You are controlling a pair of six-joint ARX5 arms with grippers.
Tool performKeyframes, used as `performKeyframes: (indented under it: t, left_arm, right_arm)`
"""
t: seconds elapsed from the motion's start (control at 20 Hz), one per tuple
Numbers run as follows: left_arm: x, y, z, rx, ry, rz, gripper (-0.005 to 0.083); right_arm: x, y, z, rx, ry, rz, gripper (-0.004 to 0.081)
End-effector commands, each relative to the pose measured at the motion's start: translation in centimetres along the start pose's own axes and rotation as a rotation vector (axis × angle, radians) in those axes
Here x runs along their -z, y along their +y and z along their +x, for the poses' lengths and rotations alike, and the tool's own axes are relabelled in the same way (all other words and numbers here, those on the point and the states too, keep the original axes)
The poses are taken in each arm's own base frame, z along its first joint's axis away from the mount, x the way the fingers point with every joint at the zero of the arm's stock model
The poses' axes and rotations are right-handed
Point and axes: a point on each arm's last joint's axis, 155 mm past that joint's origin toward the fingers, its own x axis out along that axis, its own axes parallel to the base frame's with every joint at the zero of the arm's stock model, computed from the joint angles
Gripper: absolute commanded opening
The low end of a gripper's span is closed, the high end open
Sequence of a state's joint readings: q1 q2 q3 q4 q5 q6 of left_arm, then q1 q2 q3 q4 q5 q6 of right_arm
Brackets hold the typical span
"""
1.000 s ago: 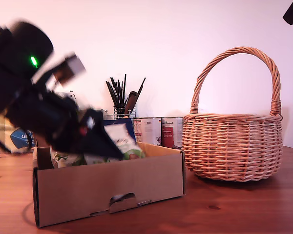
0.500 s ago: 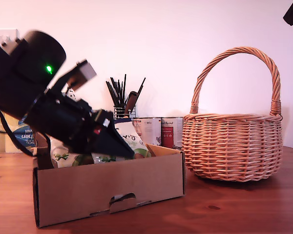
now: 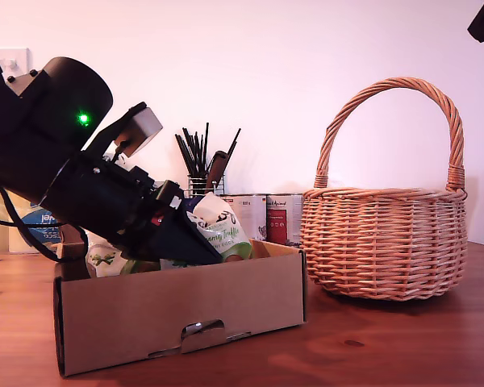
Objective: Move the bags of Easter eggs from the cardboard box on the left into the woven basket on the right side.
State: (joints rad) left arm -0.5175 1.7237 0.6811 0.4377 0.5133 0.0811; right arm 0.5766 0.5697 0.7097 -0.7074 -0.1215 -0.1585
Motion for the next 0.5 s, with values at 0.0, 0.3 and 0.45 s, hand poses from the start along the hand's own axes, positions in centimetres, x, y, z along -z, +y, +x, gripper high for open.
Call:
performKeyframes:
  t: [0.0, 0.3, 0.45]
  left_arm:
    - [-0.8, -0.2, 0.5, 0.013, -0.014, 0.01, 0.0051]
    - [-4.5, -1.2, -0.2, 0.057, -0.088, 0.014, 0.0051]
    - [-7.0, -1.8, -1.6, 0.053, -0.146, 0.043, 0.0051]
  right_arm:
    - [-0.4, -0.1, -0.2, 0.002, -0.015, 0.0, -0.0012]
    - [-0.4, 0.0, -0.2, 0.001, -0.013, 0.001, -0.0012]
    - [-0.4, 0.0, -0.2, 0.001, -0.013, 0.001, -0.0012]
